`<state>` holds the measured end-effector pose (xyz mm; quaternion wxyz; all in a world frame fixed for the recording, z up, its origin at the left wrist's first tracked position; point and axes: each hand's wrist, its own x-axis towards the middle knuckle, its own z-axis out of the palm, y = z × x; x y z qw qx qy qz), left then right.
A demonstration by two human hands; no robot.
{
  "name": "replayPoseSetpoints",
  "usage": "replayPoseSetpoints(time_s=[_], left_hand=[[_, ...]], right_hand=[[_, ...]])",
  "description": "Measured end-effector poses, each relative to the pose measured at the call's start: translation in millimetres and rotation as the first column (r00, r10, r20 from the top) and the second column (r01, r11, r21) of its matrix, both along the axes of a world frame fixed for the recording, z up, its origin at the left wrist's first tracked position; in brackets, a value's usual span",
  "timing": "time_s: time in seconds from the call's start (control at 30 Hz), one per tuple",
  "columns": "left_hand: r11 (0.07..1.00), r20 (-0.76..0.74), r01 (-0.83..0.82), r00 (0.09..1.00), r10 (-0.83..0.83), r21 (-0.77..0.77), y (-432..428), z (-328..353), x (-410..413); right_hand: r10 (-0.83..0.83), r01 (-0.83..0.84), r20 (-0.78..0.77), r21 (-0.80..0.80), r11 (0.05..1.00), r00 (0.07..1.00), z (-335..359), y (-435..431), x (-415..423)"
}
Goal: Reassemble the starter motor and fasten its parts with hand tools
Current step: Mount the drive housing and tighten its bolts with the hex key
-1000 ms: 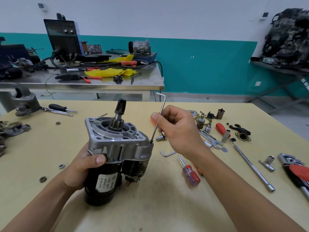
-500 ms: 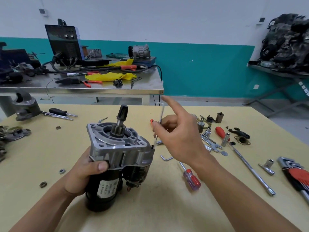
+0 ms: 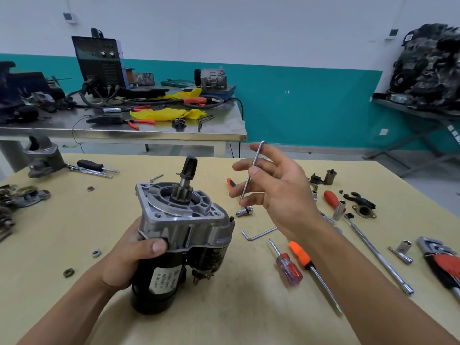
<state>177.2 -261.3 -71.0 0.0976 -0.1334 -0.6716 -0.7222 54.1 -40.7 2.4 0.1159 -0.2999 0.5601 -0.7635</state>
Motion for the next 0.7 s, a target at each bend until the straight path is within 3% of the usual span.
replayPoseSetpoints(time_s=[0.2, 0.4, 0.57, 0.63, 0.7], left_hand=[[1.0, 0.003, 0.024, 1.0, -0.024, -0.012, -1, 1, 0], [1.0, 0.005, 0.018, 1.0, -0.018, 0.007, -1, 0, -1], [0.999, 0.014, 0.041, 0.999, -0.042, 0.012, -3, 0, -1], [0.999, 0.01, 0.04, 0.999, -0.04, 0.018, -3, -2, -2], [0.999, -0.003, 0.042, 0.999, -0.042, 0.019, -3, -2, -2]], right_hand=[[0.024, -0.021, -0.041, 0.064, 0.998, 0.999, -4, -1, 1], [0.108, -0.066, -0.138, 0.278, 0.958, 0.985, -2, 6, 1], [0.151, -0.042, -0.167, 0.525, 0.85, 0.974, 7, 34, -8], [0.171, 0.086, -0.305, 0.676, 0.732, 0.937, 7, 40, -6], [0.261, 0.204, -0.472, 0.727, 0.656, 0.842, 7, 40, -1]])
